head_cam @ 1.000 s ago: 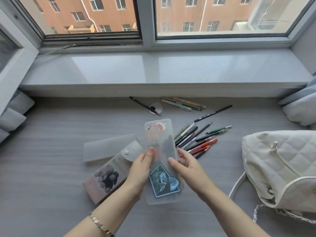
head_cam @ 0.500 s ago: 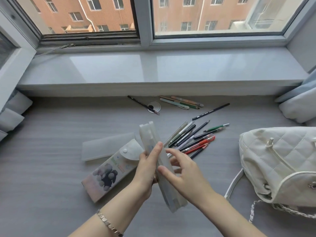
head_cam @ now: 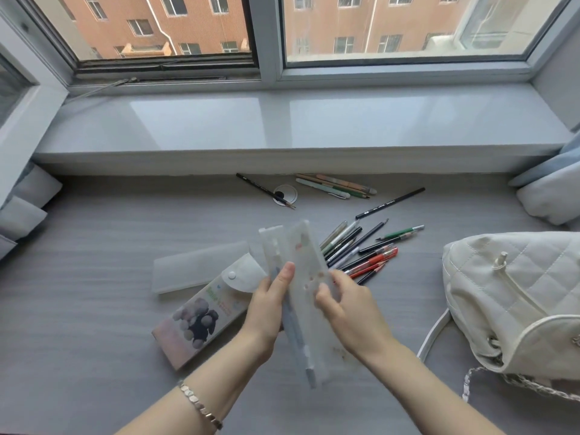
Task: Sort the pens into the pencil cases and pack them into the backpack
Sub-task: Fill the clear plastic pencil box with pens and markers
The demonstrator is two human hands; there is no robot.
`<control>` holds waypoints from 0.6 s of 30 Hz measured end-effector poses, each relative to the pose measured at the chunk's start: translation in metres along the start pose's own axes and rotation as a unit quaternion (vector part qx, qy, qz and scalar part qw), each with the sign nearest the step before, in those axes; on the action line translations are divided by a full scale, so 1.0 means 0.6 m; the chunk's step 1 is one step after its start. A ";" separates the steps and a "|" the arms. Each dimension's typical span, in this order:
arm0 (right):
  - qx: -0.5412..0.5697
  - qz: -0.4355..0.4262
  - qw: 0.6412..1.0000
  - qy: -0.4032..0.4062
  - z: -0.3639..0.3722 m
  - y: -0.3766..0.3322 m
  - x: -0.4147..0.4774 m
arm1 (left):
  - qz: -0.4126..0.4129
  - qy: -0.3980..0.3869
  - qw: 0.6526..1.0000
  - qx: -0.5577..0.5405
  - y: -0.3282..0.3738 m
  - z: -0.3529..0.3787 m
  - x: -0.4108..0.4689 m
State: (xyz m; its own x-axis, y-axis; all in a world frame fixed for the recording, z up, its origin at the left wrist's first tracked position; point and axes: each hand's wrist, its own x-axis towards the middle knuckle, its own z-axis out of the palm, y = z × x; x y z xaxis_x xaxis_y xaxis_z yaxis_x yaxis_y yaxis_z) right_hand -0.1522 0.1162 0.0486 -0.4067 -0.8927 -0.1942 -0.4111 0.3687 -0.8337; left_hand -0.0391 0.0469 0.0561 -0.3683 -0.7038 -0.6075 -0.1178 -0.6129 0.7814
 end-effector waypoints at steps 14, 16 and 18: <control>0.145 0.157 0.977 -0.014 -0.040 0.013 0.131 | -0.052 0.173 0.983 0.034 0.069 -0.061 0.035; -0.037 0.150 0.987 0.052 -0.042 0.029 0.181 | -0.034 0.199 0.977 0.074 0.073 -0.070 0.044; -0.160 0.175 0.970 0.047 -0.040 0.035 0.223 | -0.014 0.219 0.969 0.113 0.073 -0.080 0.054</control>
State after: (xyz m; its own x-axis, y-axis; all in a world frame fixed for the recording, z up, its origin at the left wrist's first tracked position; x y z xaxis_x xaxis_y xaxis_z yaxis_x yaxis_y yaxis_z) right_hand -0.2349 0.0105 0.0174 -0.6343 -0.6760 -0.3752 -0.4607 0.7202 -0.5188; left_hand -0.0117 -0.0198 0.0637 0.0599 -0.8032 -0.5927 -0.3387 -0.5749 0.7448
